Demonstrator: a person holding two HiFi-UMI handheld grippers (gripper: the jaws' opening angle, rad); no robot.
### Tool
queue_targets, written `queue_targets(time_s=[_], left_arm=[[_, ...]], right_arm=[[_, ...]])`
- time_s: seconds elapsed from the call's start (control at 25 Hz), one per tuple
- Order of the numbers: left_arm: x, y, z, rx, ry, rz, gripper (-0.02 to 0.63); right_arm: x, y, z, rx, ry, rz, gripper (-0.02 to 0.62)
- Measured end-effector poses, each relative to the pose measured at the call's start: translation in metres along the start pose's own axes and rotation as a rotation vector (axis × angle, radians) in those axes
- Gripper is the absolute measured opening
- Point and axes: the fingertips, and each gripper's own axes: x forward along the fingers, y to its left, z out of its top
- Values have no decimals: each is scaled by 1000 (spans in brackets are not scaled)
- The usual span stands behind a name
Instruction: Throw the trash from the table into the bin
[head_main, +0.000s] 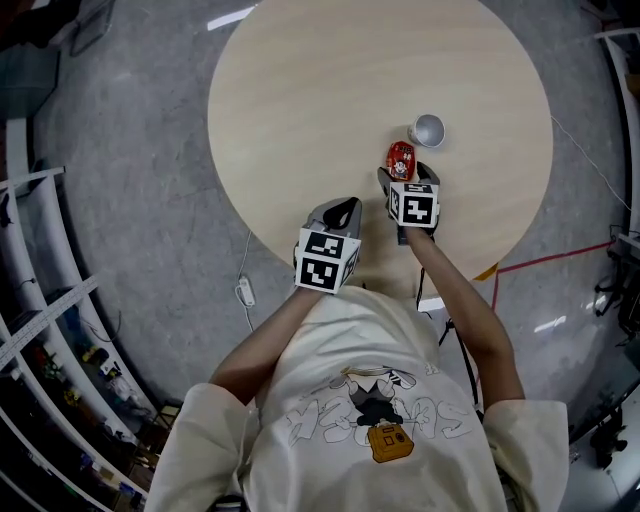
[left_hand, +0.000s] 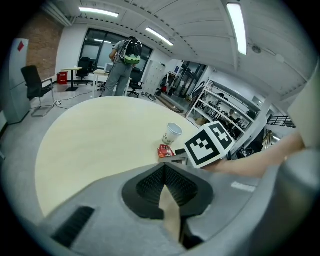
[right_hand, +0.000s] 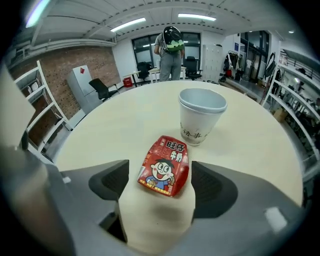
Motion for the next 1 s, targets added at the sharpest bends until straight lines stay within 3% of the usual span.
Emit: queue_targets(time_s=[0.16, 0.24, 0.36, 1.0], left_arm=[[-4, 0, 1, -10, -9, 8, 5], [-5, 1, 1, -9, -14, 12, 5], [-4, 4, 1, -7, -17, 12, 5], [-10, -7, 4, 38, -49, -25, 5]], right_arm=[[3, -5, -6, 30, 40, -11, 396], [4, -6, -8, 31, 53, -16, 355], [6, -7, -8, 15, 58, -11, 345], [-47, 14, 0, -44, -24, 75, 341]])
